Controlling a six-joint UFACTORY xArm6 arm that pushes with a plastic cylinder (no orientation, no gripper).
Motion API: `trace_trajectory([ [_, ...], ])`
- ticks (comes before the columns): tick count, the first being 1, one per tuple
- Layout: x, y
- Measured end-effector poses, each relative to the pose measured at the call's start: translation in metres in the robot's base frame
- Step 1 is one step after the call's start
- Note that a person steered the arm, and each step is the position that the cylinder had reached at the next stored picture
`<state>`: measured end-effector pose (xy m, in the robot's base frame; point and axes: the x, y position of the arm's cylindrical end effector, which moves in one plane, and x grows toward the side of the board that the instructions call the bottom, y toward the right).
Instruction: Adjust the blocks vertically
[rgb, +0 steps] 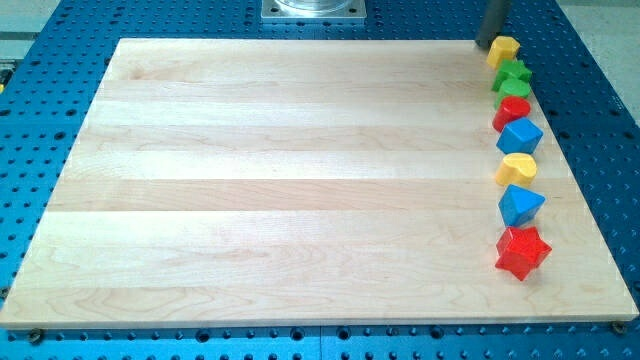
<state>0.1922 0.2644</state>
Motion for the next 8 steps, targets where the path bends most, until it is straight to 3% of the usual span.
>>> trace_trajectory([
  [2,0.014,0.000],
  [8,0.000,-0.004],
])
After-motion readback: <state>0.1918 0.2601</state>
